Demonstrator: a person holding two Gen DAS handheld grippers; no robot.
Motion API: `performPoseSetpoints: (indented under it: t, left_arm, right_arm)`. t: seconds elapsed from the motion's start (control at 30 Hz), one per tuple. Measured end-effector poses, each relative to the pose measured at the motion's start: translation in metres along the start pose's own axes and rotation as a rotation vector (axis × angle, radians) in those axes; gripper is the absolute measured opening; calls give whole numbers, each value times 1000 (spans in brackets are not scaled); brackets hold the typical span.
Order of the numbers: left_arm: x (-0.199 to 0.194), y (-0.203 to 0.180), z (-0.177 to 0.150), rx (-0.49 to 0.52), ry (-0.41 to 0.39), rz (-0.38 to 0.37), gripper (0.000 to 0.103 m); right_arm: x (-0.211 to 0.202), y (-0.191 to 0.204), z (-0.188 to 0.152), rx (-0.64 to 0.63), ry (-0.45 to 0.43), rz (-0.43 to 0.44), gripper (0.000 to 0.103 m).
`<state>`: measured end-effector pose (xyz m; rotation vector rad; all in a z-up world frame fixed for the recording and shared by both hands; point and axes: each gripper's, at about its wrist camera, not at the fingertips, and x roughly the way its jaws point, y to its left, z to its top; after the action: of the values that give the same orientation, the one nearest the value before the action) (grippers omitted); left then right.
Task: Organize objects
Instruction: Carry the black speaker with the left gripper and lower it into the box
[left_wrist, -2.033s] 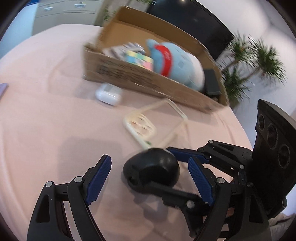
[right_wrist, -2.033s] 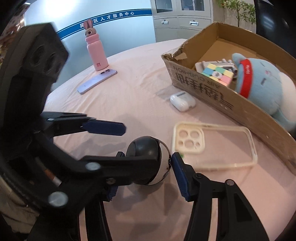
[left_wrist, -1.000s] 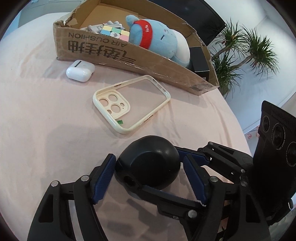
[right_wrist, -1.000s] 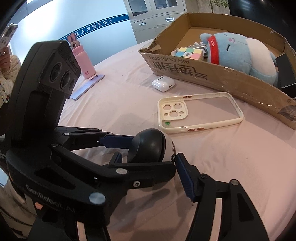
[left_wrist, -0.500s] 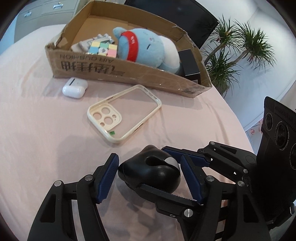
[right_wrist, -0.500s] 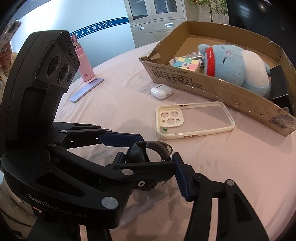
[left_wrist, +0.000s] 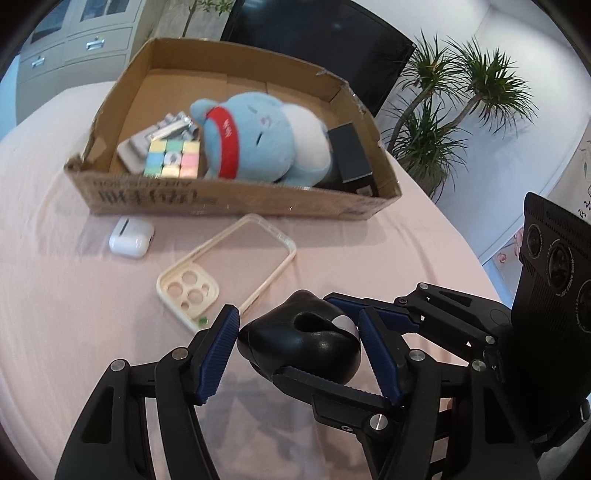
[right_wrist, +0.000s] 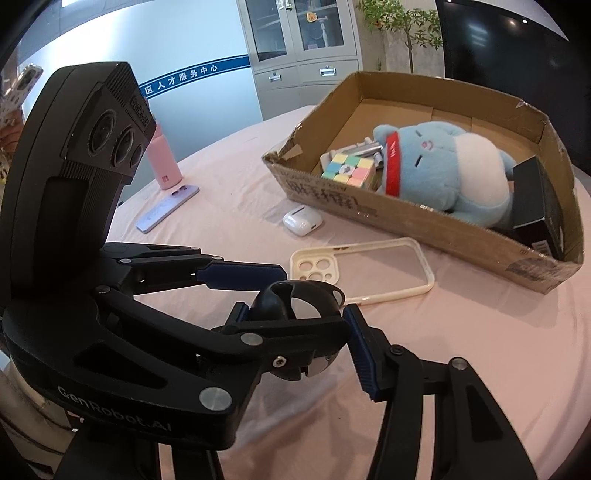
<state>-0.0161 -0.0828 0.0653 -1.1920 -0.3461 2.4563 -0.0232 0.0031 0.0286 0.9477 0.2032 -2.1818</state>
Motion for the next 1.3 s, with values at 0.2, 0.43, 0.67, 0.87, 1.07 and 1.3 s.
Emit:
performPoseSetpoints:
  t: [0.2, 0.43, 0.67, 0.87, 1.07, 1.3]
  left_arm:
    - [-5, -8, 20, 38, -26, 0, 66]
    - [-10, -6, 45, 43, -66, -13, 66]
    - [-9, 6, 71, 50, -84, -20, 66]
    - [-10, 21, 90, 38, -95, -28, 65]
    - [-9, 40, 121, 32, -106, -24, 65]
    - [6, 68, 165, 12, -100, -1, 66]
  right_arm:
    - [-8, -4, 14, -18, -29, -27, 50]
    - [-13, -10, 34, -46, -65, -58, 50]
    - [-8, -18, 56, -48, -99, -69, 50]
    - [4, -21, 76, -64, -103, -74, 50]
    - [17, -22, 104, -57, -133, -73, 50]
    - [48, -34, 145, -26, -137, -40, 50]
